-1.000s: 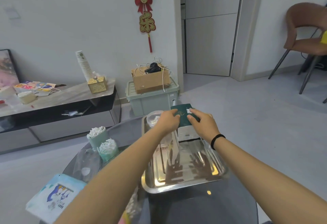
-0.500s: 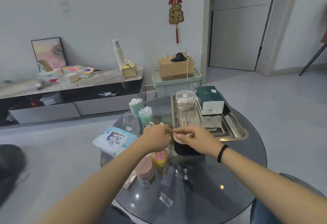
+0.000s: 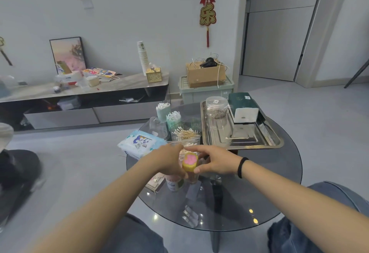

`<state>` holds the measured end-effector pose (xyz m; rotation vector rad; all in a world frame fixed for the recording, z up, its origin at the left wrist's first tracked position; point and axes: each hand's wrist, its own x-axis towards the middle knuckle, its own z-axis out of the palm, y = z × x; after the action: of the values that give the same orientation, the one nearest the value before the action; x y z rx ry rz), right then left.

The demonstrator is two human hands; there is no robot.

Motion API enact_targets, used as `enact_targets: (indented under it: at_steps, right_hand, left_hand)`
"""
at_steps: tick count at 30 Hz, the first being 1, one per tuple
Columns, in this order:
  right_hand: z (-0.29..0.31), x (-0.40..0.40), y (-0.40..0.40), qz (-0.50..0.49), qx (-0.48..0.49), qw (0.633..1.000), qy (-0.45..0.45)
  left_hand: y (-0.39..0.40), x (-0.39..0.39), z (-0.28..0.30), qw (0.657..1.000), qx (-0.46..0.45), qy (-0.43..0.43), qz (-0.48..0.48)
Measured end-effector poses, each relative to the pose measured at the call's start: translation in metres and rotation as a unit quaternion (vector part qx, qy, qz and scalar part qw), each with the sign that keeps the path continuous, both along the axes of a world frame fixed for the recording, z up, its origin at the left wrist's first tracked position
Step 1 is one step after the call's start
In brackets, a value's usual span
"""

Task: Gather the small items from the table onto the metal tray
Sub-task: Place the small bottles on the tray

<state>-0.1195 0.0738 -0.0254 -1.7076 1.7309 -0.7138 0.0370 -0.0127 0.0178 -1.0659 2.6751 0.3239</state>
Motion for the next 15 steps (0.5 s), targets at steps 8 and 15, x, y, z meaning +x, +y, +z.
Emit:
enact_targets:
  at_steps: [8, 15]
  right_hand:
    - [0.0, -0.009, -0.007, -0.001, 0.004, 1.0, -0.02]
    - [0.037, -0.062, -0.004, -0.064, -0.021, 0.998, -0.02]
  left_hand:
    - [-0.009, -0.001, 0.002, 0.999, 0.018, 0.026, 0.007]
    - [-0.024, -0.048, 0.035, 0.991, 0.058, 0.115, -0.034]
